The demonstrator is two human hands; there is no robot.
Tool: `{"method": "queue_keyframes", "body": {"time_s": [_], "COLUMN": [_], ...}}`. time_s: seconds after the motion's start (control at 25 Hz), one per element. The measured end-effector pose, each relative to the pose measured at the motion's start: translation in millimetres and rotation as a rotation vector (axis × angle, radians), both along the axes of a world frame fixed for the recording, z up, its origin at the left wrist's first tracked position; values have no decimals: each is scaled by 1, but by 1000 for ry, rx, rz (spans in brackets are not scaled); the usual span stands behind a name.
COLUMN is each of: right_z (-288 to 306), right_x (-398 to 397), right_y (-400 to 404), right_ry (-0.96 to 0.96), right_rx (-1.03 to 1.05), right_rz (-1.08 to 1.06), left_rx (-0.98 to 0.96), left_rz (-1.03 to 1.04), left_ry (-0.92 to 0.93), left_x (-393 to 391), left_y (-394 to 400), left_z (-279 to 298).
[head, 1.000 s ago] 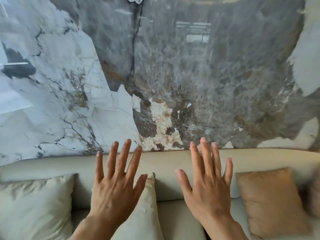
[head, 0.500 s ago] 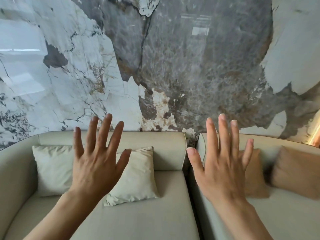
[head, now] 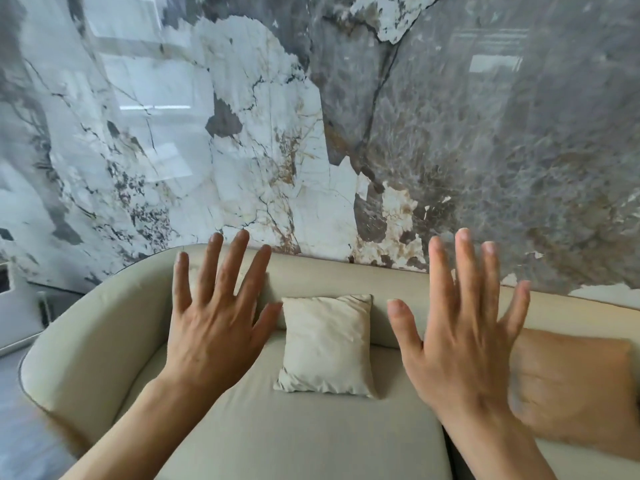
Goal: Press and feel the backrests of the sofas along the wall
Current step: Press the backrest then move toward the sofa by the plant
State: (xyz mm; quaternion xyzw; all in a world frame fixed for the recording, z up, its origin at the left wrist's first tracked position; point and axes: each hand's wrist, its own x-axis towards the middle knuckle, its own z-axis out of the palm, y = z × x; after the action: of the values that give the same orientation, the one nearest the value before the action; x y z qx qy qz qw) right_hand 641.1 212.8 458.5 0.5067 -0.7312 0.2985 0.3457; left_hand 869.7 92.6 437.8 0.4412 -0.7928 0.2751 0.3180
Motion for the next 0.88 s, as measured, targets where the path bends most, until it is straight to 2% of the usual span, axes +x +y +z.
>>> {"method": "queue_keyframes", "body": {"time_s": [0.16, 0.32, 0.56, 0.68, 0.88], "right_z": [-1, -8, -19, -25, -35], "right_x": [65, 166, 292, 320, 323], "right_y": [-47, -113, -203, -242, -311], "right_ry": [7, -10, -7, -6, -21], "right_rx": [1, 11, 61, 91, 78], "right_rz": [92, 188, 230, 229, 180], "left_rx": [-21, 30, 88, 111, 103], "left_rz": [94, 195, 257, 254, 192], "left_ry": [10, 11, 10, 21, 23], "left_x": [80, 190, 317, 342, 336], "left_y": [-26, -70, -145, -185, -263], "left_z": [-7, -10, -7, -14, -27]}}
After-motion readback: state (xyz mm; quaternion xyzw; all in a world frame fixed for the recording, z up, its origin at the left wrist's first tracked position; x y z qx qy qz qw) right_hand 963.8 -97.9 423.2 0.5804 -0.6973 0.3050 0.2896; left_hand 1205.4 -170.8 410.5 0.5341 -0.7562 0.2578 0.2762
